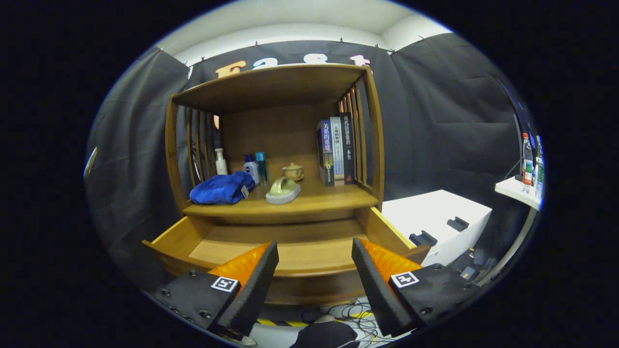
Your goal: Pull open the drawer, take out the items inside it, and place them on the countertop above the cabinet.
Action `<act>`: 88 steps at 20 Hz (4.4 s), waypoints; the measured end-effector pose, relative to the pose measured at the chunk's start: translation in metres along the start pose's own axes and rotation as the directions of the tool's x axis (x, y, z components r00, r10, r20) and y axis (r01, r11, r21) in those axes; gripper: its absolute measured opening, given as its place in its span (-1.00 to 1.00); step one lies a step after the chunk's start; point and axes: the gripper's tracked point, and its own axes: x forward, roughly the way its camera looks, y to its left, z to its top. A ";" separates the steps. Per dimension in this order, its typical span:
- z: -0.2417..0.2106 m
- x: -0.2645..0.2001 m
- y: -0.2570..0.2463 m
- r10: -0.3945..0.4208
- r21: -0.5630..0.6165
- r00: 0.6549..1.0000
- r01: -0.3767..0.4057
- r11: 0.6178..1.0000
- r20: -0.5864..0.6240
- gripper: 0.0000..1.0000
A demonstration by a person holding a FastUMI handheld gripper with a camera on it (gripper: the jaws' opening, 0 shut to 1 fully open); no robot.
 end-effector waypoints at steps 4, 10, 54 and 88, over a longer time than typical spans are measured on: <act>-0.028 -0.001 -0.005 -0.013 0.017 0.999 0.014 1.000 -0.047 0.98; -0.045 0.003 -0.007 -0.036 -0.044 0.997 0.033 0.999 -0.073 0.98; -0.035 0.131 0.013 -0.064 0.003 0.994 0.065 0.998 -0.094 0.95; 0.130 0.125 0.018 -0.057 0.071 0.991 0.049 0.996 0.120 0.95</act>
